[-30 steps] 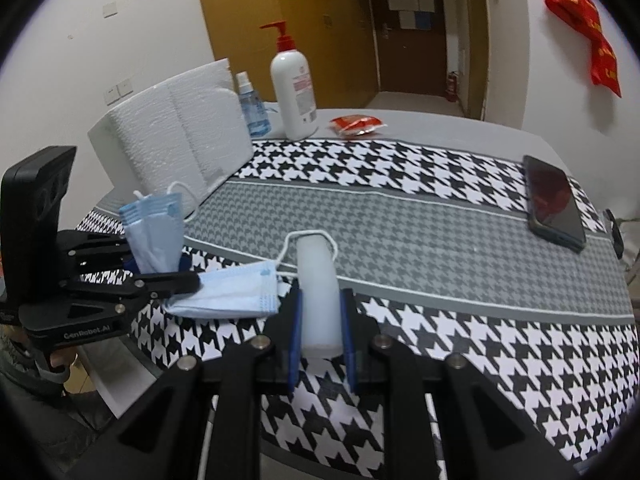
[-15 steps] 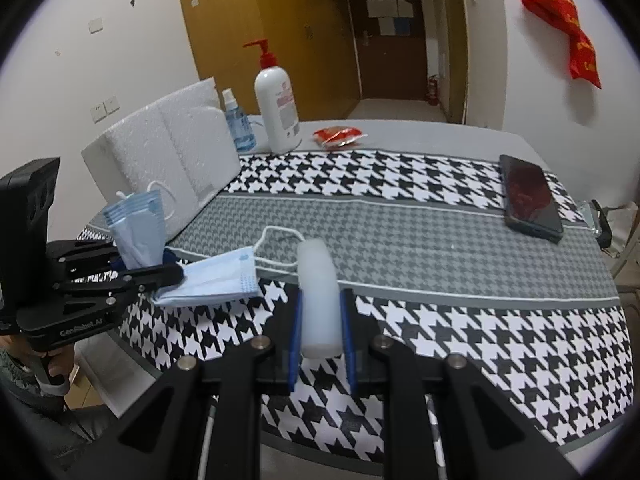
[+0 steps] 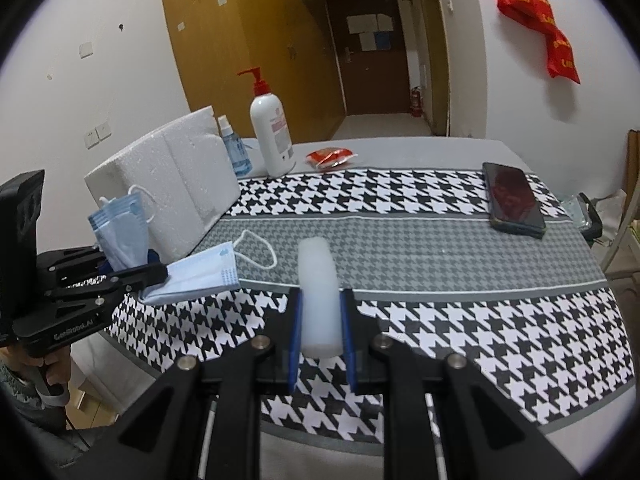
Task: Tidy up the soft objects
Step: 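Carry the blue mask and white tube toward the foam box with both grippers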
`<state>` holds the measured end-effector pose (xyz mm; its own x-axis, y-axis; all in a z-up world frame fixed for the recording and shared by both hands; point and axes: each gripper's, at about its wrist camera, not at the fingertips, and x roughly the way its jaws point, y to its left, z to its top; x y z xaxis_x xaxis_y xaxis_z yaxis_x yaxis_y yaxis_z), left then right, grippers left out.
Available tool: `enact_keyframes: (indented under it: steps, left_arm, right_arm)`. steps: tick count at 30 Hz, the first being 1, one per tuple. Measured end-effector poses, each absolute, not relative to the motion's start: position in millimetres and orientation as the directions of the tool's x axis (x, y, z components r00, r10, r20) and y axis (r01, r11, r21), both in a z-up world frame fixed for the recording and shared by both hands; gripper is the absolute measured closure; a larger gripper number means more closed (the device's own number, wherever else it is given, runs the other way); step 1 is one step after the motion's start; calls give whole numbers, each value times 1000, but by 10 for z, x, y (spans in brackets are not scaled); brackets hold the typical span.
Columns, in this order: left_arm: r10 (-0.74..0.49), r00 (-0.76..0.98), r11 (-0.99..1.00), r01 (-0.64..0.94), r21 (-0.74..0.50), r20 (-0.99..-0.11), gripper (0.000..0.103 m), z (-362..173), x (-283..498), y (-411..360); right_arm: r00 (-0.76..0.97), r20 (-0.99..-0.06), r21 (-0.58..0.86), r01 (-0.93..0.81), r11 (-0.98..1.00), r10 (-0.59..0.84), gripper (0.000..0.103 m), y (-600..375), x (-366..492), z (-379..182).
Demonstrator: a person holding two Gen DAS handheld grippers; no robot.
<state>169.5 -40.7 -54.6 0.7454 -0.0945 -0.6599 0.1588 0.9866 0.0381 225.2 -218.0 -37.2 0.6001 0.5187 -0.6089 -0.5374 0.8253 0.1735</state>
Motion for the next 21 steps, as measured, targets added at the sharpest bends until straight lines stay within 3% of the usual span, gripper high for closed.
enact_keyframes:
  steps: [21]
  left_arm:
    - [-133, 813, 980, 192, 45, -568, 82, -311, 1309, -247]
  right_arm:
    - [684, -551, 143, -486, 862, 477, 82, -2116, 1820, -69]
